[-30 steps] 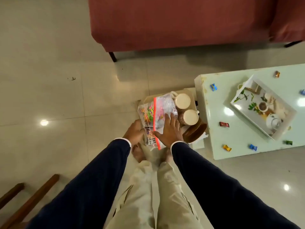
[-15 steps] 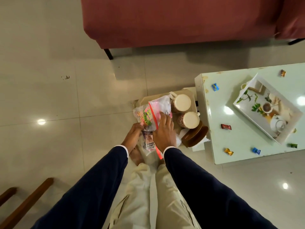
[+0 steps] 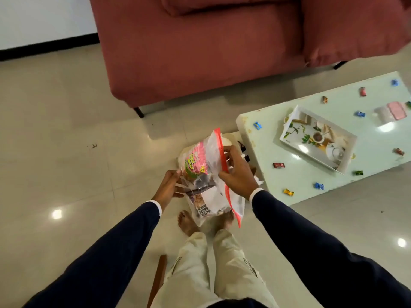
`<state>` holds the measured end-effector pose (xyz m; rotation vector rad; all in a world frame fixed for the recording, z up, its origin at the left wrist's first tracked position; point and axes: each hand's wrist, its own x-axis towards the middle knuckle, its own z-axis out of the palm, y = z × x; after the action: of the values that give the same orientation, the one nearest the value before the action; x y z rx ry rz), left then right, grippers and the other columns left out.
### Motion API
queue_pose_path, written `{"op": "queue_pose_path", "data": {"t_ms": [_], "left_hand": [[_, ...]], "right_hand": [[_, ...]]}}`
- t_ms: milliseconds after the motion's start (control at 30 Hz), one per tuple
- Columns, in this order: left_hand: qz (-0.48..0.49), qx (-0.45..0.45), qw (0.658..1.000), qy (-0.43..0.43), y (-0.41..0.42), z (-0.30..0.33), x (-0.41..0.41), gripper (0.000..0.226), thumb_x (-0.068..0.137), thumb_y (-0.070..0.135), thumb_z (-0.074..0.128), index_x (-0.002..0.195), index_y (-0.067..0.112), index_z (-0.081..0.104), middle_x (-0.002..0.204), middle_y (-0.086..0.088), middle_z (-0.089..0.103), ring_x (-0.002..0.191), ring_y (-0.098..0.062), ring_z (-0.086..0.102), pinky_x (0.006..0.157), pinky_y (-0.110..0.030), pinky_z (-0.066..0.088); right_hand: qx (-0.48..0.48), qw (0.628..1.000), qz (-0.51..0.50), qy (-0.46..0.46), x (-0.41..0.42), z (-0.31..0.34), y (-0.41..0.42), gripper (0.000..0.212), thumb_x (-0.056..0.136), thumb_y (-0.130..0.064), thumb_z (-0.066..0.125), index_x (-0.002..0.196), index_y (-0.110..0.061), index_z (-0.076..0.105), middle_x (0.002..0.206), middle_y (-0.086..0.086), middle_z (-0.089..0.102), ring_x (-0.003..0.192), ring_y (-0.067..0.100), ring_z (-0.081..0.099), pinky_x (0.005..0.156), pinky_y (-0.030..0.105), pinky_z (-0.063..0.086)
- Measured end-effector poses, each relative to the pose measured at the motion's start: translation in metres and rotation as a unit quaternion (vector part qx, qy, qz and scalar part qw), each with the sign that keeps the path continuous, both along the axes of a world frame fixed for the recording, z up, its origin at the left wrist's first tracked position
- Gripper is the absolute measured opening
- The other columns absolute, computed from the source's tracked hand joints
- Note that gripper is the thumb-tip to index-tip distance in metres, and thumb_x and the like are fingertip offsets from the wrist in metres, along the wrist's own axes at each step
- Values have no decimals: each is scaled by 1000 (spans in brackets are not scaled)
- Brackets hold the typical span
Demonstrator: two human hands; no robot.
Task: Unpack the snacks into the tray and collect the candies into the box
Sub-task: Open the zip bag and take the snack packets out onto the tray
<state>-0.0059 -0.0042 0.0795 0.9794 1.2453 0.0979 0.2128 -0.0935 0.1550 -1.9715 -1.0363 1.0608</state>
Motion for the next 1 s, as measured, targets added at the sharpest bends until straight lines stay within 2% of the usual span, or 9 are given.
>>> {"op": "queue_pose_path", "data": {"t_ms": [133, 233, 300, 400, 467, 633, 733, 833, 1000], "left_hand": [[-30, -8, 999, -42, -15, 29, 23, 30, 105, 41, 49, 128, 21, 49, 119, -14, 71, 93, -30, 75, 77, -41, 57], [-46, -19, 997, -61, -37, 51, 52, 26, 106, 35, 50, 129, 25, 50, 129, -12, 68, 105, -29, 72, 88, -47, 55], [-76, -4, 996, -52, -54, 64, 79, 33, 104, 32, 54, 135, 25, 46, 136, -8, 63, 113, -27, 68, 93, -47, 53], [-121, 84, 988, -41, -85, 86, 128, 52, 102, 22, 59, 149, 17, 37, 146, -4, 50, 131, -26, 53, 91, -26, 51], [-140, 157, 976, -55, -107, 107, 160, 65, 94, 26, 69, 151, 19, 38, 152, -1, 39, 137, -20, 44, 105, -30, 44], [-238, 262, 916, -191, -194, 172, 248, 44, 83, 57, 67, 124, 55, 51, 137, 19, 44, 125, 3, 48, 100, -28, 46], [-318, 294, 874, -219, -252, 200, 306, 44, 85, 63, 64, 125, 55, 48, 136, 21, 50, 114, 11, 53, 91, -23, 49], [-418, 328, 825, -191, -300, 213, 353, 77, 74, 67, 75, 138, 47, 38, 135, 19, 48, 112, 6, 54, 85, -12, 51], [-480, 454, 744, -100, -356, 218, 427, 68, 78, 53, 81, 134, 34, 48, 122, 8, 58, 97, -10, 62, 86, -29, 59]], "right_hand": [[48, 998, -22, -23, 30, 50, -27, 53, 80, 0, 67, 122, -26, 47, 104, -9, 59, 93, -7, 59, 74, 9, 48], [50, 997, -51, -2, 53, 80, -56, 55, 81, -4, 68, 131, -20, 49, 115, 3, 63, 103, 18, 64, 86, 29, 57], [61, 996, -69, 4, 71, 92, -75, 57, 81, -6, 69, 133, -21, 49, 109, 1, 63, 97, 19, 65, 81, 28, 57], [83, 991, -106, 3, 104, 110, -113, 56, 83, -7, 71, 132, -22, 48, 106, 1, 63, 94, 18, 65, 77, 27, 59], [95, 986, -136, 9, 127, 116, -141, 55, 84, -6, 73, 130, -24, 49, 109, 5, 65, 97, 22, 67, 80, 31, 63], [140, 964, -217, 68, 185, 135, -234, 63, 83, -10, 80, 132, -28, 45, 113, 7, 63, 101, 24, 69, 78, 36, 65], [172, 941, -278, 90, 219, 147, -299, 66, 82, -6, 80, 132, -26, 43, 115, 9, 63, 101, 24, 68, 76, 39, 65], [207, 903, -352, 130, 247, 156, -354, 62, 85, -2, 77, 130, -28, 44, 112, 7, 65, 95, 20, 71, 69, 34, 64], [215, 864, -424, 168, 302, 164, -424, 64, 86, -4, 77, 131, -28, 40, 116, 8, 64, 101, 23, 71, 77, 43, 65]]}}
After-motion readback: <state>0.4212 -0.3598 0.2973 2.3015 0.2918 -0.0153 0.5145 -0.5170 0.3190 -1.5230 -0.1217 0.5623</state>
